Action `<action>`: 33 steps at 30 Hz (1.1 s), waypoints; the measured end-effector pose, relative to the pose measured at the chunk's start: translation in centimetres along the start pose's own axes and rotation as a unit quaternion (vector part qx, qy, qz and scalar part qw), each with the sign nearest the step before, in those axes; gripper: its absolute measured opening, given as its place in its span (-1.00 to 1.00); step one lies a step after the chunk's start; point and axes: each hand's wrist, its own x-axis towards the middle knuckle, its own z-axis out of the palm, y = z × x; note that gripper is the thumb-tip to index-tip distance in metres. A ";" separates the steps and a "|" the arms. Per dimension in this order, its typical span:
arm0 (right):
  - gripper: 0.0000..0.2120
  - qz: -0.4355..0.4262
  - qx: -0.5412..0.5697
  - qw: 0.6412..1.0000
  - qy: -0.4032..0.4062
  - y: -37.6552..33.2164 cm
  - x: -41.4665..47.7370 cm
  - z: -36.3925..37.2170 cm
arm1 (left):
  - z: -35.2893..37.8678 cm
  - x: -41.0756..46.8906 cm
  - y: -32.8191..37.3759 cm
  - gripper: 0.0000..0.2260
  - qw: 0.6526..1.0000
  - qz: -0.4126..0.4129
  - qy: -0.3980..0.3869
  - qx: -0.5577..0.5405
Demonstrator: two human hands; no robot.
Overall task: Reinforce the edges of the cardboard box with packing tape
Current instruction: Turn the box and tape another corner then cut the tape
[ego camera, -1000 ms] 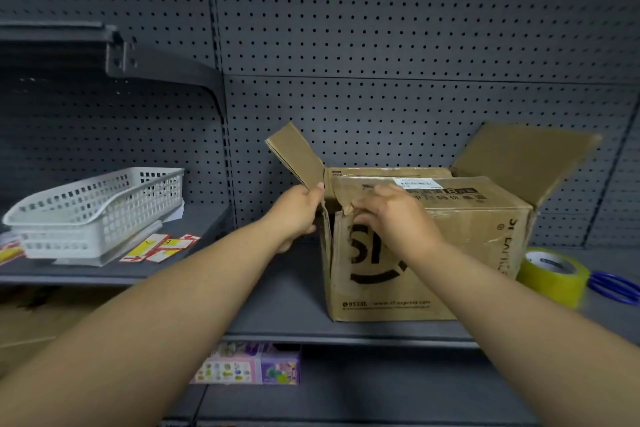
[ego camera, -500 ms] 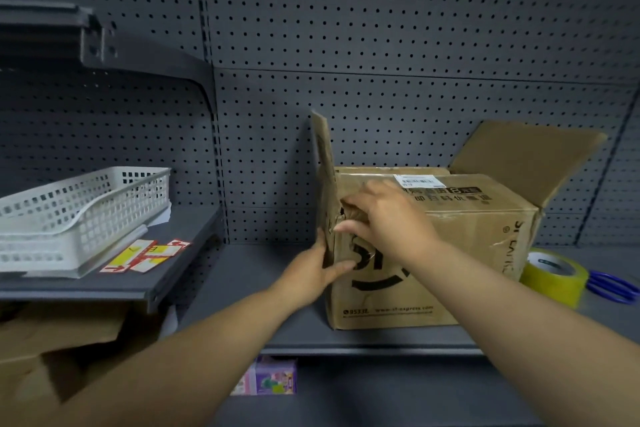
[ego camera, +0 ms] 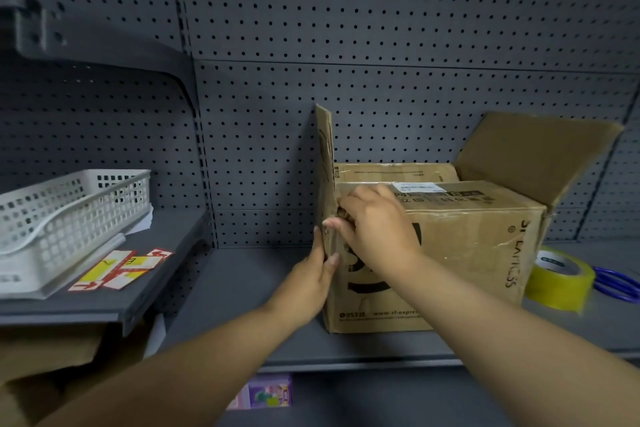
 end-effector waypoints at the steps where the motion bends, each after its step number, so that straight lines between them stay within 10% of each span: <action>1: -0.71 0.004 0.003 1.000 0.002 -0.1 0.1 0.0 | 0.0 0.0 0.0 -0.45 1.000 -0.004 0.007 -0.005; 18: -0.40 -0.017 -0.052 0.998 -0.041 0.6 -1.3 0.5 | 0.3 -0.3 -0.2 -0.33 0.997 -0.062 -0.016 0.035; 33: -0.64 0.009 0.044 0.999 0.020 3.0 -2.2 -3.7 | -2.2 -1.1 4.2 -0.36 0.973 -0.085 -0.017 0.216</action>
